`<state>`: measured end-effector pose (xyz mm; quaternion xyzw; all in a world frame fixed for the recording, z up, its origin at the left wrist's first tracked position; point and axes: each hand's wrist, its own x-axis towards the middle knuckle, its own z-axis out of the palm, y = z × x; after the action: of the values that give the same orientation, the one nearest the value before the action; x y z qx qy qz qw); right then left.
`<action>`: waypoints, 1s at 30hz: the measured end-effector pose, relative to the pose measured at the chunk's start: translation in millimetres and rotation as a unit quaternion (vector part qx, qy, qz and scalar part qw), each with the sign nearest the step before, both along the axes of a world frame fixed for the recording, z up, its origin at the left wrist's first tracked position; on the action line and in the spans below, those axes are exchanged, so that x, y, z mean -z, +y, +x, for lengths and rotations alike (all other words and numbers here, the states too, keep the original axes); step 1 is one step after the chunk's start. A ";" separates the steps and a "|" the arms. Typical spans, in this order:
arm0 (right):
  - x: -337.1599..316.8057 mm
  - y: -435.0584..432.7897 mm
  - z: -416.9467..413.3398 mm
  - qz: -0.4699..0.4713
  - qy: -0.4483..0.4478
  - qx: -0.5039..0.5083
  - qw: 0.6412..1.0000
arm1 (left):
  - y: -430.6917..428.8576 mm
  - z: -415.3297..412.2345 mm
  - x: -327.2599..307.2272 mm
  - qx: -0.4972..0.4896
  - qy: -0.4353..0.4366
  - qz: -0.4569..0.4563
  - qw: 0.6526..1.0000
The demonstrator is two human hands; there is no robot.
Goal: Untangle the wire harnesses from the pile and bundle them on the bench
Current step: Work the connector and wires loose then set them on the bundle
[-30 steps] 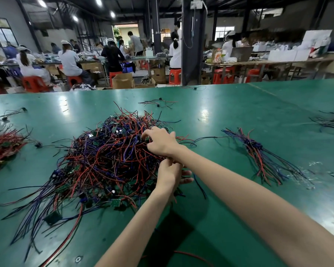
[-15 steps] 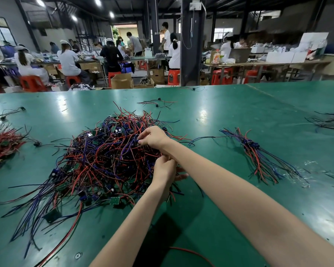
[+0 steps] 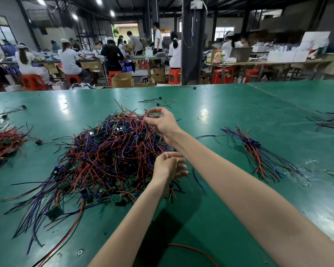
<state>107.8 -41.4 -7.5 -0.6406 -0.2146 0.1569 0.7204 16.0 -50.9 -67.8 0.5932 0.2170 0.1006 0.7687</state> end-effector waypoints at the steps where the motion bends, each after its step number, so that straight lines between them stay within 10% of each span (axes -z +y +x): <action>1: -10.1 -4.8 2.1 0.030 0.027 -0.004 0.999 | 0.0 -1.0 -0.8 0.000 0.000 -0.007 1.000; 11: -69.9 -80.1 17.7 0.335 0.105 -0.119 0.929 | 4.7 -2.2 -3.2 -0.047 -0.035 -0.059 0.997; 20: 27.9 -128.3 6.3 0.014 0.012 -0.051 0.999 | -6.5 0.9 2.0 0.013 -0.110 -0.008 0.994; 30: 60.6 -134.6 -9.6 -0.071 -0.105 -0.015 0.992 | -20.7 -6.3 6.6 0.062 -0.076 0.032 0.995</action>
<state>98.2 -176.0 -68.1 -0.6997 -0.2868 0.1148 0.6442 9.7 -71.6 -74.4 0.6202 0.1173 0.1039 0.7686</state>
